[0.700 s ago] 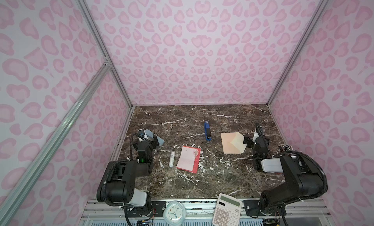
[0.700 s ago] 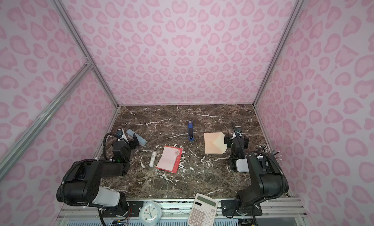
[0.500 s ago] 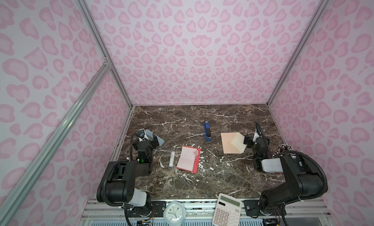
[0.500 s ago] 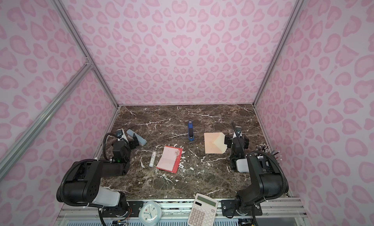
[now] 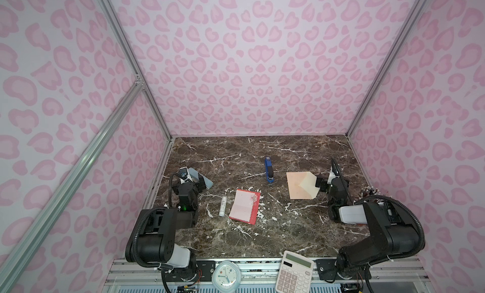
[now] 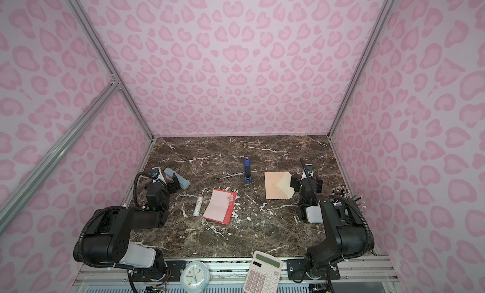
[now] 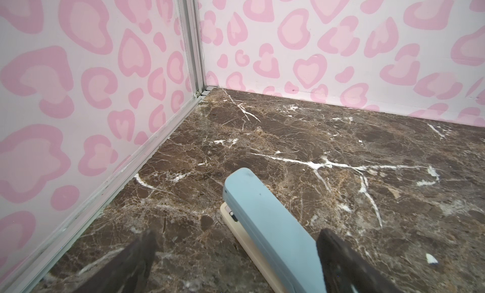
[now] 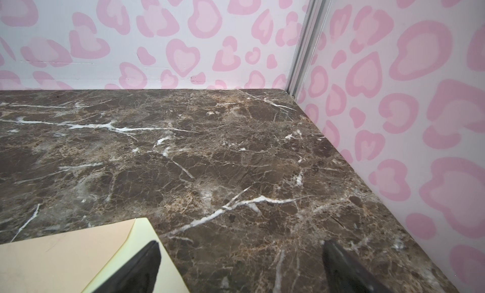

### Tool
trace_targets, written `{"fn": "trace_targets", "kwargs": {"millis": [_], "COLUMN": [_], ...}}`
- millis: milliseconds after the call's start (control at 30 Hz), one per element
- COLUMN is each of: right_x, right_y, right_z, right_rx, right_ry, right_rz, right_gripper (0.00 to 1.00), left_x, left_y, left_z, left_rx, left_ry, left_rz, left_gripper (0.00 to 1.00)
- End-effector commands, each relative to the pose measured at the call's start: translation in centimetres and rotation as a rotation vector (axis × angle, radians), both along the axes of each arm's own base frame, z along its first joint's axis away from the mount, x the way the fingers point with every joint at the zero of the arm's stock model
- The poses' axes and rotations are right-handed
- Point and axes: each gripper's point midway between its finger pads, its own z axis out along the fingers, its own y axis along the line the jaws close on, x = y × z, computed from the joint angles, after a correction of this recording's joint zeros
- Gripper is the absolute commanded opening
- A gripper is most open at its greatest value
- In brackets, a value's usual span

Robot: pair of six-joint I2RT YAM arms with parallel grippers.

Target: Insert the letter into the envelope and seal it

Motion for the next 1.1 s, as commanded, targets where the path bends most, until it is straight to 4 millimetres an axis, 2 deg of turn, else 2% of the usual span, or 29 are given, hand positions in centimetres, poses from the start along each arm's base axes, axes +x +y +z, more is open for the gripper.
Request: {"fn": "trace_targets", "kwargs": {"millis": [0, 767, 867, 967, 1067], "right_x": [0.1, 0.4, 0.6, 0.1, -0.6], "right_y": [0.0, 0.0, 1.1, 3.0, 4.3], "right_z": [0.5, 0.6, 1.9, 3.5, 5.7], "right_rx": [0.005, 0.035, 0.011, -0.027, 0.069], "right_ry": [-0.022, -0.024, -0.034, 0.018, 0.042], "right_rz": [-0.006, 0.03, 0.09, 0.141, 0.128], "right_gripper": [0.98, 0.98, 0.97, 0.95, 0.95], "left_x": [0.3, 0.2, 0.2, 0.5, 0.6], "left_y": [-0.1, -0.1, 0.1, -0.1, -0.8], "left_z": [0.9, 1.1, 2.3, 4.8, 7.5], "left_rx": [-0.001, -0.005, 0.003, -0.004, -0.038], "left_ry": [-0.036, -0.048, -0.036, 0.037, 0.1], "left_rz": [-0.005, -0.006, 0.006, 0.019, -0.007], "left_gripper": [0.98, 0.98, 0.98, 0.98, 0.99]}}
